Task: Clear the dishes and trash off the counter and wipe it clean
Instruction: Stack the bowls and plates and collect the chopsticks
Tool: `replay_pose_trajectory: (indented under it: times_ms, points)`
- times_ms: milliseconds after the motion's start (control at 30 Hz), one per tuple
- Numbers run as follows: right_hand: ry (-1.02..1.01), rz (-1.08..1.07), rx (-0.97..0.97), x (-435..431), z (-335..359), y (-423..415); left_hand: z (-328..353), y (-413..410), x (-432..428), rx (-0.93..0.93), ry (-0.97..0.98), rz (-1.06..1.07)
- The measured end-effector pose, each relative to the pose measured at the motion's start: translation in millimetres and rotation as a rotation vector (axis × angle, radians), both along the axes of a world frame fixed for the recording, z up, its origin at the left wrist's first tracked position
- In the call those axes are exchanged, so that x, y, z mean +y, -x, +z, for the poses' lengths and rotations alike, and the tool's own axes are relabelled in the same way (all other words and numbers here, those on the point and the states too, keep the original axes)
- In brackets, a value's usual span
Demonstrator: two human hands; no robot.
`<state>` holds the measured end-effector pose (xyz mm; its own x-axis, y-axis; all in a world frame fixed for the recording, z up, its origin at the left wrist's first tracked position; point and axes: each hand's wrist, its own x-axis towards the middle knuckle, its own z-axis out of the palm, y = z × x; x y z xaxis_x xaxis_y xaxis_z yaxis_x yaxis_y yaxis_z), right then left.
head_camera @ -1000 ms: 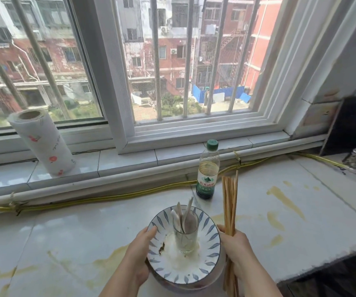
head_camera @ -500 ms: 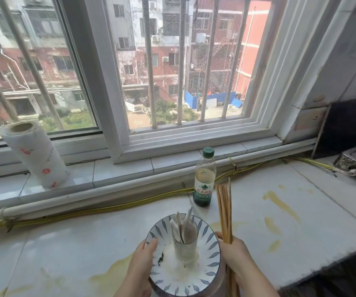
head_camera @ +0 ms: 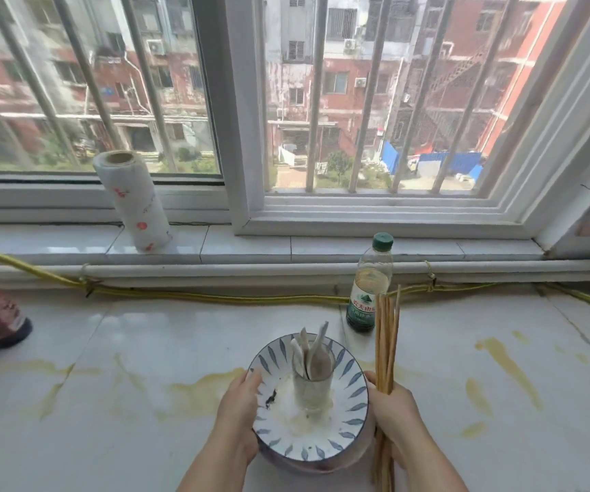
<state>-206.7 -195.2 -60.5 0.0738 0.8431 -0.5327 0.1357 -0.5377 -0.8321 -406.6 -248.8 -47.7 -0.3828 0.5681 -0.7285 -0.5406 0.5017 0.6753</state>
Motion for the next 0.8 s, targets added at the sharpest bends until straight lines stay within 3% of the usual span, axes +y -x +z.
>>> replay_pose_trajectory:
  times_ms: [433, 800]
  points:
    - [-0.01, 0.117, 0.008, 10.3, -0.9, -0.3, 46.6, -21.6, -25.7, 0.018, -0.066, 0.164]
    - [-0.075, 0.349, 0.065, 30.0, 32.2, 33.4, 83.4, -8.3, -51.0, 0.015, -0.141, 0.372]
